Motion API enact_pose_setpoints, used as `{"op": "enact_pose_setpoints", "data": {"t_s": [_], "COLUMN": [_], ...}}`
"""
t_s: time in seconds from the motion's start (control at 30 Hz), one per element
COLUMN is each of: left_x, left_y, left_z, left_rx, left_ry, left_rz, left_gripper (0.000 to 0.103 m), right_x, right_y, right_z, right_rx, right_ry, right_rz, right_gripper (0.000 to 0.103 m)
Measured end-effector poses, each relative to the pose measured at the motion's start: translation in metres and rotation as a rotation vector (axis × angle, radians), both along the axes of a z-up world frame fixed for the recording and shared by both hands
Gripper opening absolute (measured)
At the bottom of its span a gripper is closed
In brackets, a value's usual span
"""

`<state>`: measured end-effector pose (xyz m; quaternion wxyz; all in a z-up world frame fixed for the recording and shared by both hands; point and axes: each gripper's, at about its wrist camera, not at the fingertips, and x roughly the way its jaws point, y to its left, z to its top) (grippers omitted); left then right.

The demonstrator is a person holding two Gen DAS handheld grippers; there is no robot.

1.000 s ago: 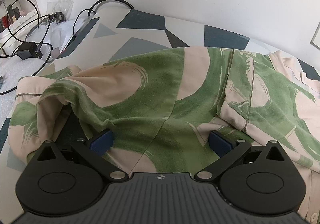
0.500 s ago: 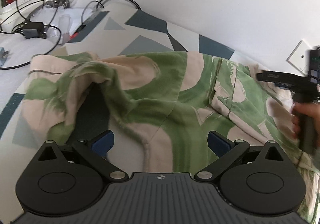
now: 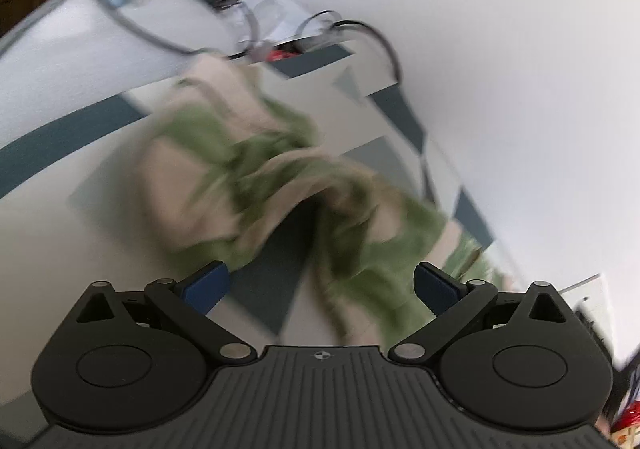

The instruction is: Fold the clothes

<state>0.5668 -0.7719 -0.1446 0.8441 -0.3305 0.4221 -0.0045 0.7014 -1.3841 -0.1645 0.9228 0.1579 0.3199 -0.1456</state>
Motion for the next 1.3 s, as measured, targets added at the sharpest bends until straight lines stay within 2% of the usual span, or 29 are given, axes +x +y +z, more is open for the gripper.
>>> {"op": "enact_pose_setpoints", "data": {"t_s": [0.03,0.13,0.27,0.37,0.47,0.77,1.0,1.03,1.07,1.1,1.13,1.17,1.2,1.3], "left_x": [0.008,0.032,0.046,0.052,0.056,0.071,0.066,0.066,0.065,0.063,0.060,0.058,0.056,0.039], "left_y": [-0.002,0.000,0.000,-0.001,-0.004,-0.041,-0.038,-0.037,-0.037,-0.036,-0.036,-0.035,-0.042,-0.084], "left_z": [0.001,-0.009,-0.012,-0.014,-0.014,-0.023,-0.018,-0.017,-0.016,-0.011,-0.006,0.000,0.008,0.041], "left_rx": [0.000,0.022,0.079,0.126,0.162,0.468,0.475,0.474,0.474,0.453,0.432,0.410,0.444,0.661], "left_ry": [-0.004,0.077,0.086,0.093,0.101,0.175,0.150,0.147,0.144,0.127,0.109,0.091,0.062,-0.117], "left_rz": [0.002,0.109,0.172,0.176,0.174,-0.008,0.012,0.013,0.015,-0.004,-0.023,-0.042,-0.063,-0.141], "left_gripper": [0.100,0.100,0.100,0.100,0.100,0.103,0.102,0.090,0.067,0.054,0.031,0.018,0.015,0.011], "right_x": [-0.010,-0.037,-0.071,-0.099,-0.126,-0.195,-0.220,-0.224,-0.226,-0.228,-0.230,-0.232,-0.235,-0.243], "right_y": [0.003,0.010,0.003,-0.006,-0.015,-0.024,-0.029,-0.031,-0.033,-0.036,-0.039,-0.042,-0.046,-0.056], "right_z": [0.001,0.000,-0.004,-0.008,-0.012,-0.019,-0.034,-0.035,-0.034,-0.034,-0.032,-0.031,-0.030,-0.027], "right_rx": [0.012,0.007,0.003,0.005,0.007,0.014,0.090,0.110,0.125,0.139,0.155,0.173,0.183,0.201], "right_ry": [0.006,0.039,0.103,0.151,0.199,0.232,0.262,0.258,0.251,0.243,0.231,0.219,0.206,0.177], "right_rz": [0.003,-0.023,-0.086,-0.138,-0.190,-0.340,-0.416,-0.431,-0.445,-0.458,-0.471,-0.484,-0.498,-0.545], "right_gripper": [0.102,0.102,0.102,0.102,0.102,0.102,0.102,0.102,0.102,0.102,0.102,0.102,0.102,0.102]}}
